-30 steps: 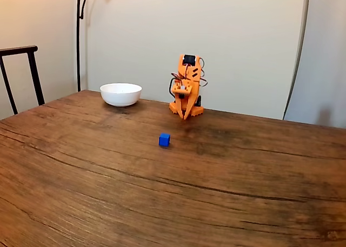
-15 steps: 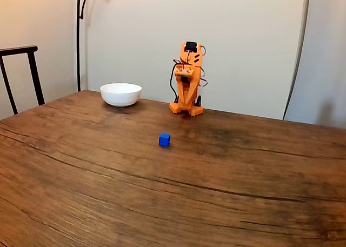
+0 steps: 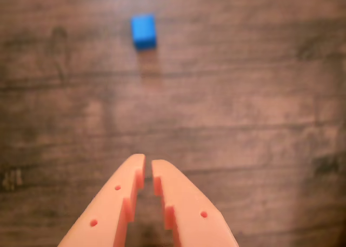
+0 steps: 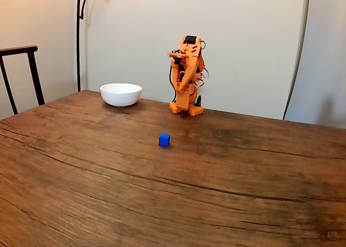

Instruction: Grasp the cube and drop it in the bowl

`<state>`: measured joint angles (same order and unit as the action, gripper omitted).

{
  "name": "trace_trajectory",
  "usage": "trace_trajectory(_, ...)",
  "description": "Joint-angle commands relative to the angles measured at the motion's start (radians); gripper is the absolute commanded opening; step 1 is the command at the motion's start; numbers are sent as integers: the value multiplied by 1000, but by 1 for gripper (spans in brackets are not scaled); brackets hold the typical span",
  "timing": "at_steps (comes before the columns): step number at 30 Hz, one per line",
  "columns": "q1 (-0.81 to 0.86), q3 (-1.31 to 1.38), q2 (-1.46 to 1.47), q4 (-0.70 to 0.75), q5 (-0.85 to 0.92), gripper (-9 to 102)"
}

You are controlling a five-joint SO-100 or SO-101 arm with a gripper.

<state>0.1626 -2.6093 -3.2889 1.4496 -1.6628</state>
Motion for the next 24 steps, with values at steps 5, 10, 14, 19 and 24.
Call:
trace_trajectory(5, 28, 57, 147, -121, -14, 0)
trace_trajectory(10, 28, 186, 416, -218, -75, 0)
trace_trajectory(14, 40, 324, 657, -253, -124, 0)
trace_trajectory(19, 40, 522, 908, -278, -179, 1)
trace_trajectory(24, 31, 658, 1100, -278, -206, 1)
